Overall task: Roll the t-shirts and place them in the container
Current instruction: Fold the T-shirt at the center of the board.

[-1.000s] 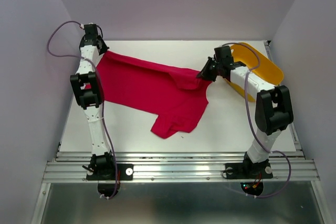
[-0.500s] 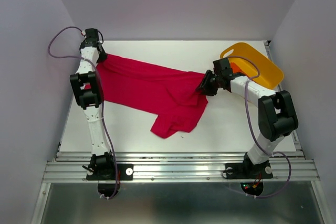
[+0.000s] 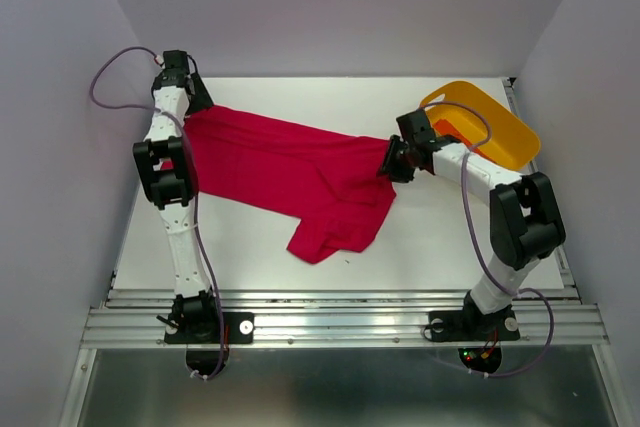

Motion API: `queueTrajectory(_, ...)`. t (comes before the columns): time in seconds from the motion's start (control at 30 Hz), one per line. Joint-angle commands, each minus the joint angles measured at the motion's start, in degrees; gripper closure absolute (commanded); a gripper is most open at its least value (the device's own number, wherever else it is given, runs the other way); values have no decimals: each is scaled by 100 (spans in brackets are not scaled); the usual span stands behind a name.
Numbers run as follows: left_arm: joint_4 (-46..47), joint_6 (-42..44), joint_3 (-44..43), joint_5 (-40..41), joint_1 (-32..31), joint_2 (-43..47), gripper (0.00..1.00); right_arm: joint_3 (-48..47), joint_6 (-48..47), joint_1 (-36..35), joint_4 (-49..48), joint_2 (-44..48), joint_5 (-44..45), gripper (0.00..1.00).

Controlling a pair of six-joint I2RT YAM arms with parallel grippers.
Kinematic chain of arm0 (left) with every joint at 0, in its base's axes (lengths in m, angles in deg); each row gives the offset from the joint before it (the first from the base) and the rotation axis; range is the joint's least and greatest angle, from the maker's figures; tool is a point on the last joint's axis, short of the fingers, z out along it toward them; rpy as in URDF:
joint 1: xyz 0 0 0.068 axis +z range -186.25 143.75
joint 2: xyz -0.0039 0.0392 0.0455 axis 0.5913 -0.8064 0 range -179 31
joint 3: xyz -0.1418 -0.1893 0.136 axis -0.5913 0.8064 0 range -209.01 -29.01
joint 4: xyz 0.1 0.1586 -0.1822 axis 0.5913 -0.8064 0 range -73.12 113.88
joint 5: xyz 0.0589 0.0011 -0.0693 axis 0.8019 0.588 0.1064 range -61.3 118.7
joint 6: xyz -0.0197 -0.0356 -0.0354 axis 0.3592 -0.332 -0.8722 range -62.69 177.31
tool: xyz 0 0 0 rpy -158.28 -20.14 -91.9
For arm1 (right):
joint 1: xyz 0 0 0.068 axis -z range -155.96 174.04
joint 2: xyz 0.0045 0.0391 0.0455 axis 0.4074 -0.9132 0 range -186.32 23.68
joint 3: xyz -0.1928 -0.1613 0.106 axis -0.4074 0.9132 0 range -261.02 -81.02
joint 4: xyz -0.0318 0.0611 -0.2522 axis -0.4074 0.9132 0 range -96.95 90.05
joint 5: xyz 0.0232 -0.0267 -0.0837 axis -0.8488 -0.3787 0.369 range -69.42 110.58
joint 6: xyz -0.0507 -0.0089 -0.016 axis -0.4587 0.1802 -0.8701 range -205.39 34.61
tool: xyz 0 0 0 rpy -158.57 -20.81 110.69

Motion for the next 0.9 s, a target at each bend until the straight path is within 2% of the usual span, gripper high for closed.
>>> queueTrajectory(0.0, 122, 29, -25, -224, -349, 693, 23, -643, -465, -574, 51, -278, 371, 61)
queueTrajectory(0.07, 113, 20, 37, -242, -464, 676, 24, -975, -632, -856, 209, -446, 512, 61)
queueTrajectory(0.2, 95, -59, 256, -242, -649, 693, 24, -1460, -1089, -1472, 517, -815, 1003, 54)
queueTrajectory(0.33, 166, -112, 441, -277, -684, 842, 24, -1847, -1301, -1640, 632, -1254, 1093, 50)
queueTrajectory(0.57, 175, -94, 573, -260, -684, 1045, 24, -2164, -1442, -1693, 623, -1721, 978, 50)
queueTrajectory(0.7, 166, -94, 635, -278, -684, 1098, 25, -2146, -1389, -1746, 614, -1879, 1145, 62)
queueTrajectory(0.73, 166, -94, 652, -269, -684, 1115, 25, -2120, -1380, -1746, 606, -1888, 1163, 71)
queueTrajectory(0.8, 166, -94, 696, -260, -693, 1150, 25, -2103, -1380, -1746, 606, -1862, 1180, 81)
queueTrajectory(0.83, 166, -86, 697, -243, -684, 1159, 25, -2111, -1389, -1746, 614, -1818, 1189, 90)
queueTrajectory(0.87, 166, -86, 705, -242, -684, 1194, 25, -2103, -1389, -1746, 623, -1774, 1180, 94)
